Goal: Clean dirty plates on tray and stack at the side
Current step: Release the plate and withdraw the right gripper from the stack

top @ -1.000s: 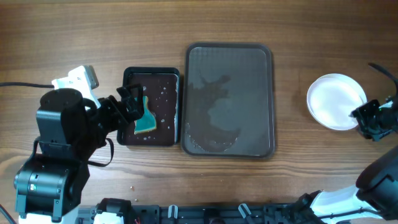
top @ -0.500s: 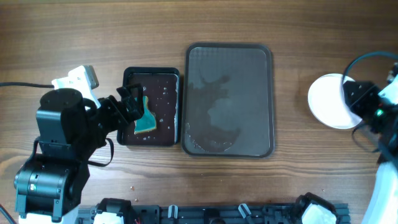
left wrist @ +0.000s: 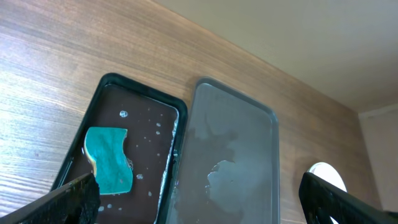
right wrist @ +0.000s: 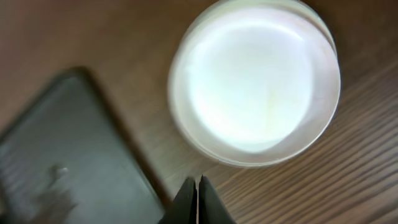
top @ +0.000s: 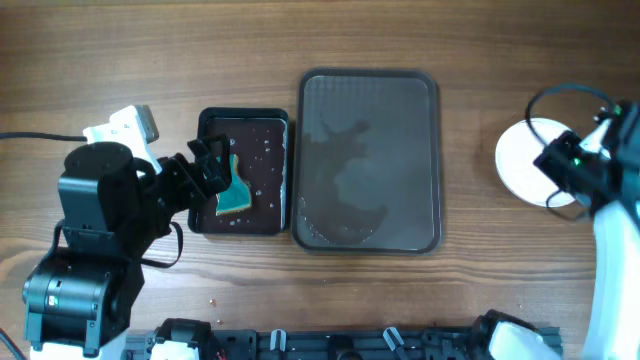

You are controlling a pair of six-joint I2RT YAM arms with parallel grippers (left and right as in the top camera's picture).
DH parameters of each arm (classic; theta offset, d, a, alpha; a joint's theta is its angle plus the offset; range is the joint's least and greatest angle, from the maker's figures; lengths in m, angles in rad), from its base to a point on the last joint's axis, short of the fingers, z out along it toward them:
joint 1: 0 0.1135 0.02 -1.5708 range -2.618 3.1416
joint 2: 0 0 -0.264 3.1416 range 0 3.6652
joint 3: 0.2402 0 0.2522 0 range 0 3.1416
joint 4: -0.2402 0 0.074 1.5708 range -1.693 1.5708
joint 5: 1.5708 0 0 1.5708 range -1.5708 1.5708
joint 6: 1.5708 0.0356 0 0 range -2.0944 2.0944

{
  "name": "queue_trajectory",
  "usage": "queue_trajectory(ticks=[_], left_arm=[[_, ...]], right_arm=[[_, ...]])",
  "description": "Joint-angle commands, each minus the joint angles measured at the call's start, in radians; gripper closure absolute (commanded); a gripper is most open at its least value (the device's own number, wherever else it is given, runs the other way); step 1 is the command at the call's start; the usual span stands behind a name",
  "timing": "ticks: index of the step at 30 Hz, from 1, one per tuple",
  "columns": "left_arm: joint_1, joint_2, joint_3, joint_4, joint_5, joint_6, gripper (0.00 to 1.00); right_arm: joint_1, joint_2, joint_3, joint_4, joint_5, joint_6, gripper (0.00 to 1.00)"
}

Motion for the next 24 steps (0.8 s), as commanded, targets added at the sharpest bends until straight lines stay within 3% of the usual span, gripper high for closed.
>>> queue_trajectory(ticks=[1,8,13,19,24], left_arm=[[0.005,-0.002,0.015,0.003,-0.001,0.008,0.00],[0.005,-0.002,0.015,0.003,-0.001,0.008,0.00],[0.005,-0.002,0.015,0.003,-0.001,0.008,0.00],[0.005,-0.002,0.015,0.003,-0.001,0.008,0.00],[0.005,-0.002,0.015,0.003,-0.001,0.008,0.00]], right_arm=[[0.002,0.208,-0.022,0.036,0.029,0.041,0.96],[0.002,0.460,-0.022,0.121,-0.013,0.042,0.96],[-0.002,0.483,-0.019,0.139,0.030,0.061,0.96],[-0.002,0.365,0.024,0.043,-0.099,-0.023,0.96],[0.080,0.158,0.024,-0.043,-0.269,-0.158,0.92]])
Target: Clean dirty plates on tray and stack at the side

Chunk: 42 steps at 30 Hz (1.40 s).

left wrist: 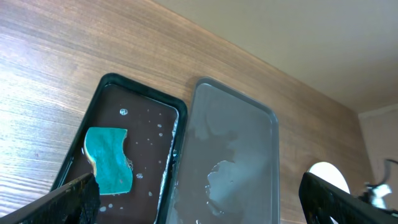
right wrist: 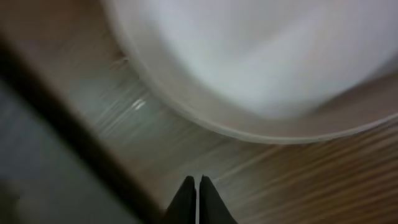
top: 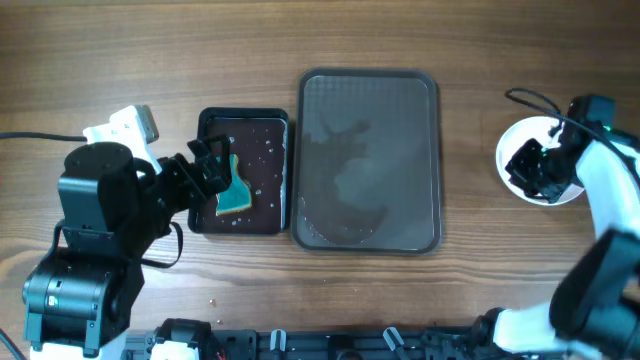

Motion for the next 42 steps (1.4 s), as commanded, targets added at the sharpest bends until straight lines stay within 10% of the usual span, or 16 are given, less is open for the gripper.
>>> queue_trajectory(ticks=[1,9,11,12,18,30,42], left_arm=[[0.005,-0.002,0.015,0.003,-0.002,0.008,0.00],[0.005,-0.002,0.015,0.003,-0.002,0.008,0.00],[0.005,-0.002,0.015,0.003,-0.002,0.008,0.00],[0.005,-0.002,0.015,0.003,-0.002,0.008,0.00],[0.005,-0.002,0.015,0.003,-0.002,0.008,0.00],[0.005,-0.002,0.015,0.003,-0.002,0.008,0.00],[0.005,-0.002,0.015,0.003,-0.002,0.008,0.00]], right_arm=[[0.098,-0.208,0.033,-0.038,-0.183,-0.151,0.90],[0.473,-0.672,0.033,-0.029,-0.336,-0.205,0.74],[0.544,-0.748,0.033,-0.025,-0.336,-0.203,0.41],[0.574,-0.786,0.033,-0.024,-0.328,-0.195,0.00],[0.621,-0.915,0.033,-0.053,-0.299,-0.072,0.00],[0.615,-0.946,-0.011,0.141,-0.042,-0.358,0.00],[0.438,-1.264,-0.532,0.451,-0.031,-0.350,0.00]])
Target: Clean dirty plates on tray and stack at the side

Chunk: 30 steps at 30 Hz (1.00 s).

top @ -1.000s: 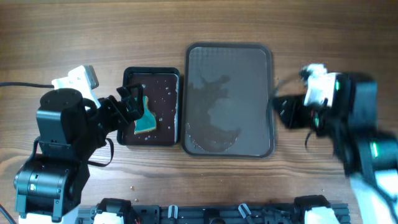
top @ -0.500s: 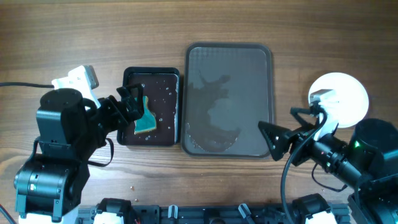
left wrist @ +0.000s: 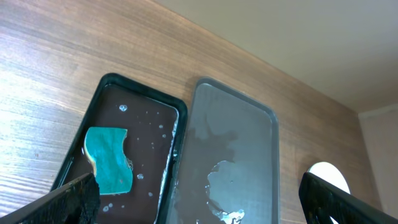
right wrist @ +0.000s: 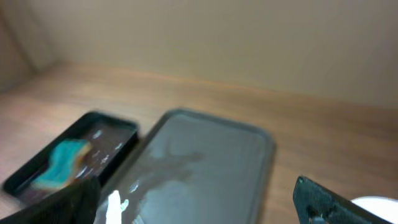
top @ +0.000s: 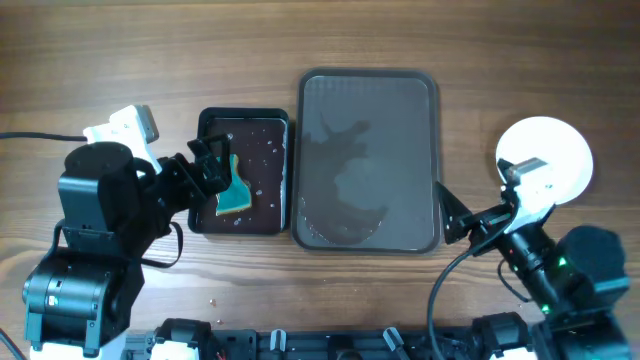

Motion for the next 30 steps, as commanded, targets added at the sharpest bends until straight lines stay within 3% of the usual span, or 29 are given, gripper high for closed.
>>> queue_trajectory(ticks=[1,11,16,30], left_arm=[[0.005,-0.002,0.015,0.003,-0.001,0.008,0.00],[0.005,-0.002,0.015,0.003,-0.001,0.008,0.00],[0.005,-0.002,0.015,0.003,-0.001,0.008,0.00],[0.005,-0.002,0.015,0.003,-0.001,0.008,0.00]], right_arm=[[-0.063,-0.119,-0.186,0.097,0.003,0.034,0.00],[-0.082,-0.433,-0.550,0.307,0.026,0.109,0.00],[-0.083,-0.434,-0.691,0.542,0.026,0.113,0.00],[-0.082,-0.433,-0.695,0.544,0.030,0.106,0.00]])
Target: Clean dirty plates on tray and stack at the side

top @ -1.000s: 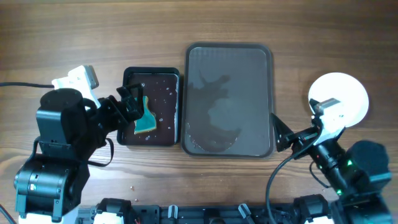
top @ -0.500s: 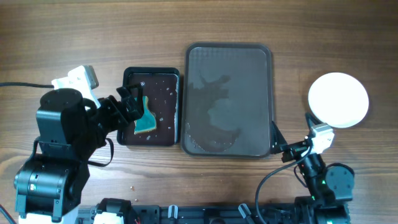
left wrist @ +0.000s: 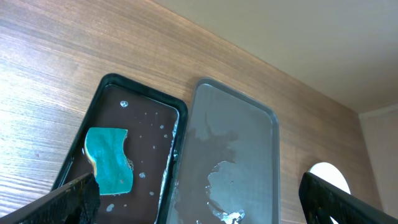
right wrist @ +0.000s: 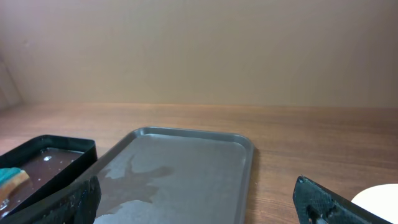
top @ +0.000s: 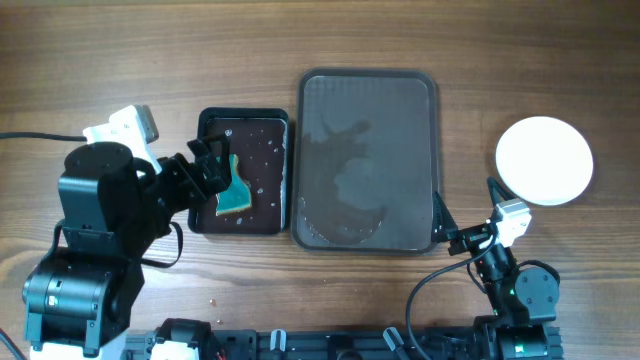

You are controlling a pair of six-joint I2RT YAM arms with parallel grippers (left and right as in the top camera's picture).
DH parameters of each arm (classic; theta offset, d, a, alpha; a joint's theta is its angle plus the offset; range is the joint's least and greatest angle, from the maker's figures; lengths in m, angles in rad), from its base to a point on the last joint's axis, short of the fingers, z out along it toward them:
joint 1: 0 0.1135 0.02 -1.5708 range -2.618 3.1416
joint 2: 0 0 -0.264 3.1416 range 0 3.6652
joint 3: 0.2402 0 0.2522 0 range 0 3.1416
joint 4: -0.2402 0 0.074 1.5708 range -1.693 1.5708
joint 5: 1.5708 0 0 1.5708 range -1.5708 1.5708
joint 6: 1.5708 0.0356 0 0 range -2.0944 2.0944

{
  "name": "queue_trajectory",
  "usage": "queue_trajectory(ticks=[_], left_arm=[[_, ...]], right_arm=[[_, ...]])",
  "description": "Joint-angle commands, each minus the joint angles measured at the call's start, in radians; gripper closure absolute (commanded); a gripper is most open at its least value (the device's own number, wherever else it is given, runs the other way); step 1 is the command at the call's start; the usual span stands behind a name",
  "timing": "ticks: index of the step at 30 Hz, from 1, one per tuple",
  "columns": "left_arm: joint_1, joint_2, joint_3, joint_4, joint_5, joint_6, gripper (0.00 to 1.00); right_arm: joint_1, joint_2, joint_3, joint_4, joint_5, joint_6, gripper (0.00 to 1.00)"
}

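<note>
The grey tray (top: 370, 160) lies mid-table, wet and streaked, with no plate on it; it also fills the left wrist view (left wrist: 231, 163) and the right wrist view (right wrist: 180, 169). White plates (top: 544, 160) sit stacked on the table to its right, apart from both arms. My right gripper (top: 465, 212) hovers open near the tray's front right corner, nothing between its fingers (right wrist: 323, 202). My left gripper (top: 207, 167) stands open over the black basin (top: 243, 225), above the teal sponge (top: 234, 196).
The black basin (left wrist: 163, 107) holds dark water with bubbles and the sponge (left wrist: 111, 160). A white plate edge (right wrist: 380, 202) shows low right in the right wrist view. Bare wooden table surrounds the trays.
My right arm has drawn back toward the table's front edge and sits lower, leaving the whole white plate in sight. Its gripper is still open. The left arm has not moved.
First my right gripper was shut just above the white plate stack at the right. Then it was shut at the stack's left rim. Later it was open, away from the plates near the tray's front right corner, and now farther back.
</note>
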Motion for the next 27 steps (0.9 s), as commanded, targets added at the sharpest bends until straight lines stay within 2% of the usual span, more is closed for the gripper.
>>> queue_trajectory(ticks=[1,20,22,27], left_arm=[[0.005,-0.002,0.015,0.003,0.001,0.008,0.00],[0.005,-0.006,0.011,-0.001,-0.020,0.025,0.00],[0.019,-0.021,-0.013,0.032,-0.070,0.038,0.00],[0.110,-0.151,-0.225,0.220,-0.005,0.038,0.00]], right_arm=[[-0.005,-0.016,-0.001,0.005,0.014,0.014,0.00],[-0.005,-0.016,-0.001,0.005,0.014,0.014,0.00],[-0.005,-0.016,-0.001,0.005,0.014,0.014,0.00],[-0.005,-0.016,-0.001,0.005,0.014,0.014,0.01]])
